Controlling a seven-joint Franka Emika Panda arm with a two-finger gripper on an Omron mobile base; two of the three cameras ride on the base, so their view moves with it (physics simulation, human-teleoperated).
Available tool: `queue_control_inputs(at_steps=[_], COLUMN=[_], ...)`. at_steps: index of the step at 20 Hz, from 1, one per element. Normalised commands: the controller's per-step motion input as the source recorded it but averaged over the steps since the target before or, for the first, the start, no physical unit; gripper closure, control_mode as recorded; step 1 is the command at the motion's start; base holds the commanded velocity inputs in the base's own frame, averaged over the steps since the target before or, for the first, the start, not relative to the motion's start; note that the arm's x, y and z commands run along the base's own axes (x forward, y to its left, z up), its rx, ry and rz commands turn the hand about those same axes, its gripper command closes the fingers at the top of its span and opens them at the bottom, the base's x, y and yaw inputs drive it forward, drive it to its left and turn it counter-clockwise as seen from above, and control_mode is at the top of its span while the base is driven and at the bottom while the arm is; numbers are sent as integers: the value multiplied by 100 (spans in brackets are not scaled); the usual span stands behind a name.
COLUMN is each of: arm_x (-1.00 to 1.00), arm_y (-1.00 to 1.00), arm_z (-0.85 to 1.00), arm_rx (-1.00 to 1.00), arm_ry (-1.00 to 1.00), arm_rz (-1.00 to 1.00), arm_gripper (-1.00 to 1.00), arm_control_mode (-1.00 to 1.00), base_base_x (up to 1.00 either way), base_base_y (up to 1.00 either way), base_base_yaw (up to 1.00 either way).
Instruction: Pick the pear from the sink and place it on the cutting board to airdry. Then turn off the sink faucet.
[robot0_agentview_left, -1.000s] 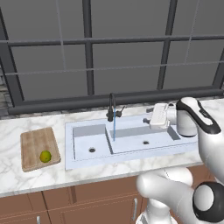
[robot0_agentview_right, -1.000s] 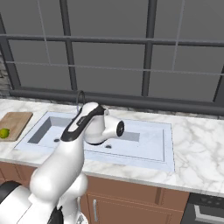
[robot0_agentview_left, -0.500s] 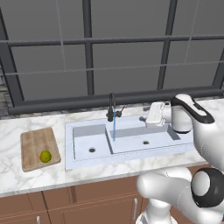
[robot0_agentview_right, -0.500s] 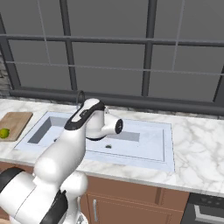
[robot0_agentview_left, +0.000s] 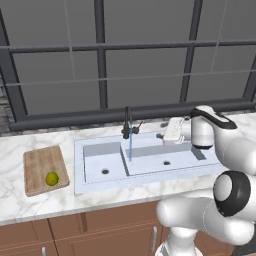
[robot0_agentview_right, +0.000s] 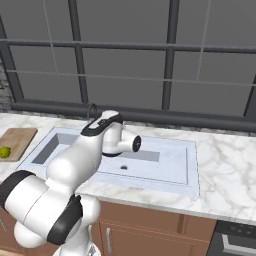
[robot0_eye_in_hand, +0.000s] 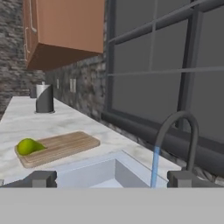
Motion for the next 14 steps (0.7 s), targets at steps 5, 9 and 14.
queue_control_inputs(at_steps=[5,9,14], arm_x=[19,23,21], arm_y=[1,0,0], arm_z=[-15,-4,-8], arm_rx=[0,0,0], arm_ry=[0,0,0], arm_rz=[1,2,3], arm_gripper=[-100,-100,-100], arm_control_mode=[-100,-100,-100], base_base_x=[0,0,0], base_base_y=[0,0,0], base_base_yaw=[0,0,0])
